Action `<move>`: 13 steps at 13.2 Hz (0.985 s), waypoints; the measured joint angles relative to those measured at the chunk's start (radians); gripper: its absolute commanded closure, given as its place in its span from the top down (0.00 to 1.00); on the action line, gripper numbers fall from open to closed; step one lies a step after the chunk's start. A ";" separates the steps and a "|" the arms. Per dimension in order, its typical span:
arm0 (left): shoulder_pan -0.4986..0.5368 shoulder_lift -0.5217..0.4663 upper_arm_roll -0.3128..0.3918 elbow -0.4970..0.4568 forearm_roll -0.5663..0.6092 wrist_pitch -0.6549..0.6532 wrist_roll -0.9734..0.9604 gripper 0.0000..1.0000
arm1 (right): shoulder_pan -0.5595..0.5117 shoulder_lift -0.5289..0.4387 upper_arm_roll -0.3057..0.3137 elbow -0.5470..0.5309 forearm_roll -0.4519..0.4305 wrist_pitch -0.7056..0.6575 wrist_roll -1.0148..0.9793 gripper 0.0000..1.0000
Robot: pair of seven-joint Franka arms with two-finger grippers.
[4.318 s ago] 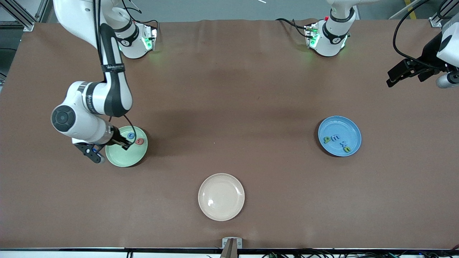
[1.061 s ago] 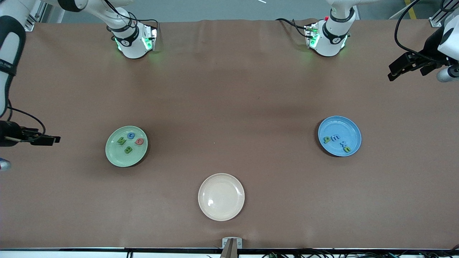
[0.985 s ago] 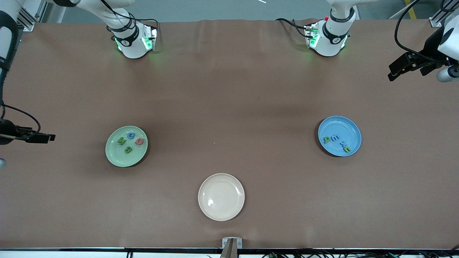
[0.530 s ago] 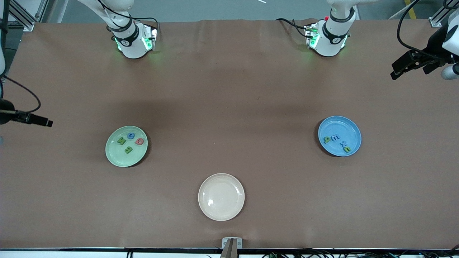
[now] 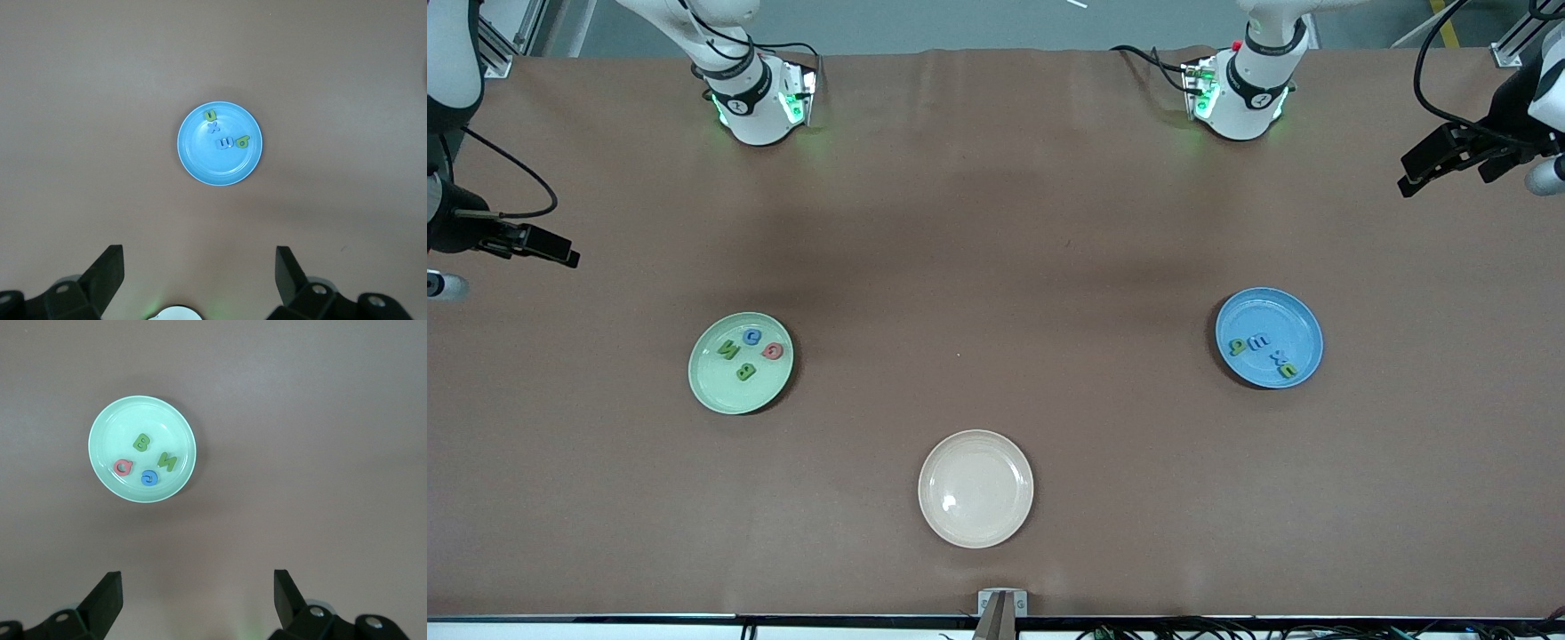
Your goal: Sort upper and lower case letters into plates
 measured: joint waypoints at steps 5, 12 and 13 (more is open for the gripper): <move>0.001 -0.002 0.002 0.008 0.000 0.002 0.000 1.00 | 0.091 -0.036 -0.085 0.029 -0.006 -0.095 -0.001 1.00; 0.001 -0.001 0.003 0.010 0.000 0.002 0.000 1.00 | 0.141 -0.060 -0.129 0.036 -0.006 -0.131 -0.007 1.00; 0.002 -0.001 0.004 0.010 0.000 0.002 0.000 1.00 | 0.150 -0.061 -0.138 0.036 -0.006 -0.132 -0.007 1.00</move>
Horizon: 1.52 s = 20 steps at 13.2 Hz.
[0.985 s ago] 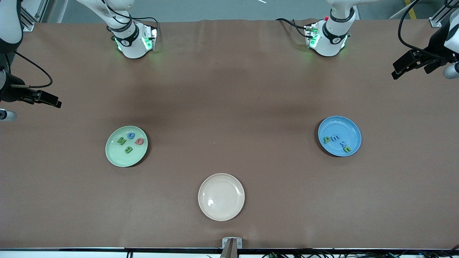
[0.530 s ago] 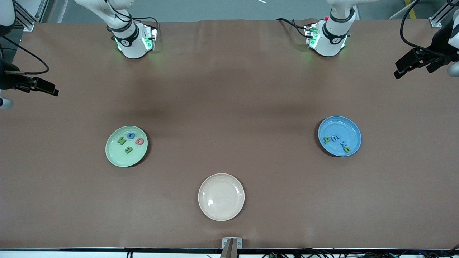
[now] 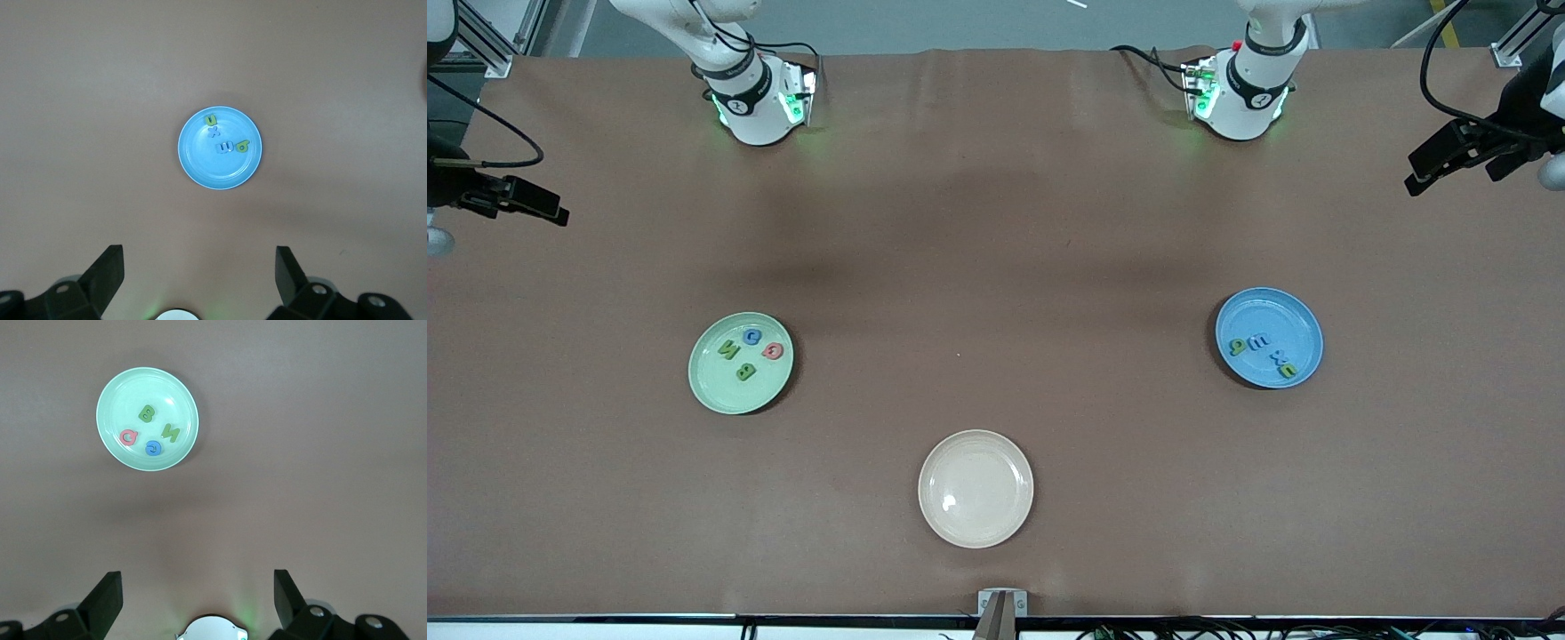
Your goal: Sort upper and lower case letters into plates
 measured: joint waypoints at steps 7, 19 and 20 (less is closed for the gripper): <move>0.019 0.003 0.006 0.000 0.000 0.014 0.000 1.00 | 0.027 -0.015 -0.025 0.003 0.000 -0.001 -0.001 1.00; 0.009 0.011 -0.025 0.006 0.000 0.001 0.106 1.00 | 0.040 -0.034 -0.030 0.197 0.005 -0.032 -0.001 1.00; 0.008 0.014 -0.038 0.005 0.000 -0.001 0.106 1.00 | 0.040 -0.033 -0.033 0.205 0.007 -0.037 -0.001 1.00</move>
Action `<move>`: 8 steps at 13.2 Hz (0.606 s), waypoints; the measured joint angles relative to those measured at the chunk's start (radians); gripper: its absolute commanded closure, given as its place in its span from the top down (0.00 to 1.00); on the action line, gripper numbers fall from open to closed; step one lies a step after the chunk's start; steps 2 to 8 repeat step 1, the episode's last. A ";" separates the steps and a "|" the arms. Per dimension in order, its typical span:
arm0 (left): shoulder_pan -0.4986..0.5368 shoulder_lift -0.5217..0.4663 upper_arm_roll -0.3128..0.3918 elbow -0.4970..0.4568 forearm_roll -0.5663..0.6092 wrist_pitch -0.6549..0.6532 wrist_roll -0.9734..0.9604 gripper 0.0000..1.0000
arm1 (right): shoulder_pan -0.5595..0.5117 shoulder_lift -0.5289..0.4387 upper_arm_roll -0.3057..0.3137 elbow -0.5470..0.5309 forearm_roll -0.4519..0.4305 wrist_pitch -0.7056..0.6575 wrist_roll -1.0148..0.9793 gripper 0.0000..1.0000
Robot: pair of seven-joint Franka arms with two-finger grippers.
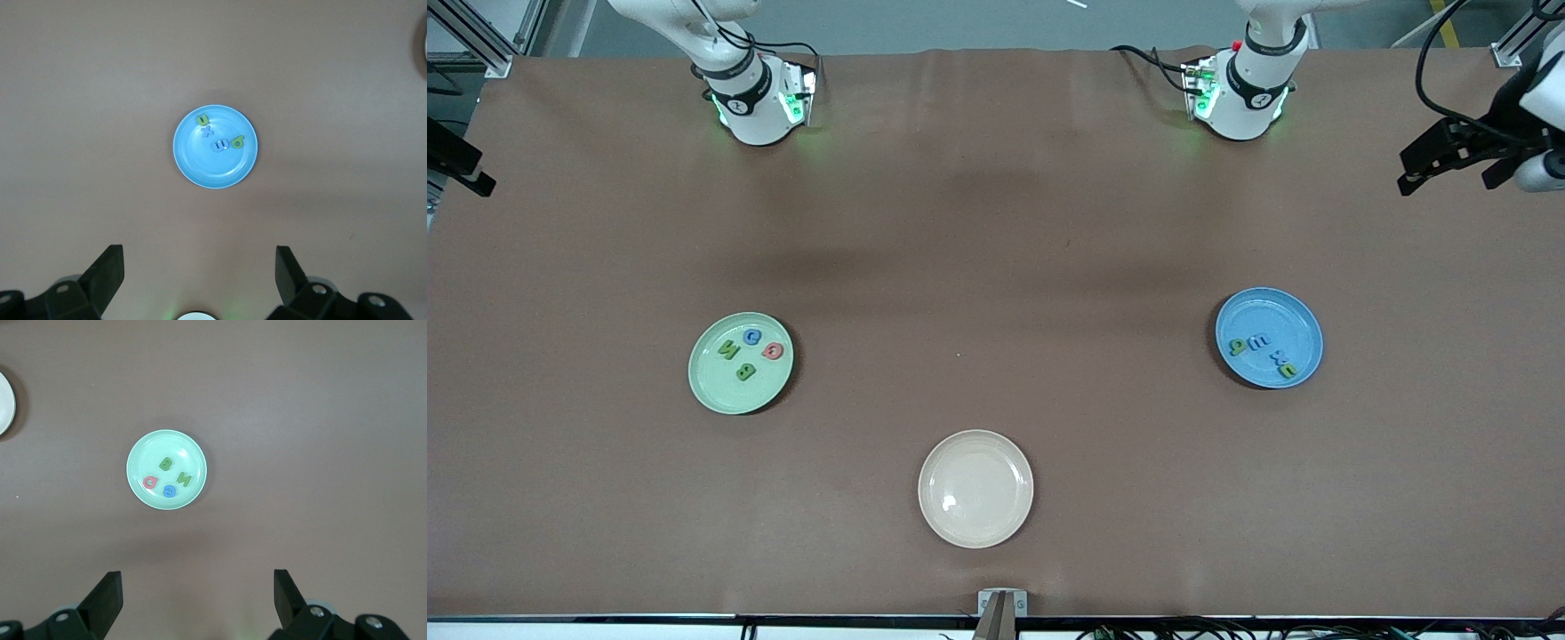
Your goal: Sort upper and lower case letters into plates
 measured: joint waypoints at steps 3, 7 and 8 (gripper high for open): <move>-0.001 0.003 -0.006 0.000 0.000 0.000 0.000 1.00 | 0.000 0.006 0.000 0.000 0.002 -0.001 0.000 1.00; -0.001 0.003 -0.006 0.000 0.000 0.000 0.000 1.00 | 0.000 0.006 0.000 0.000 0.002 -0.001 0.000 1.00; -0.001 0.003 -0.006 0.000 0.000 0.000 0.000 1.00 | 0.000 0.006 0.000 0.000 0.002 -0.001 0.000 1.00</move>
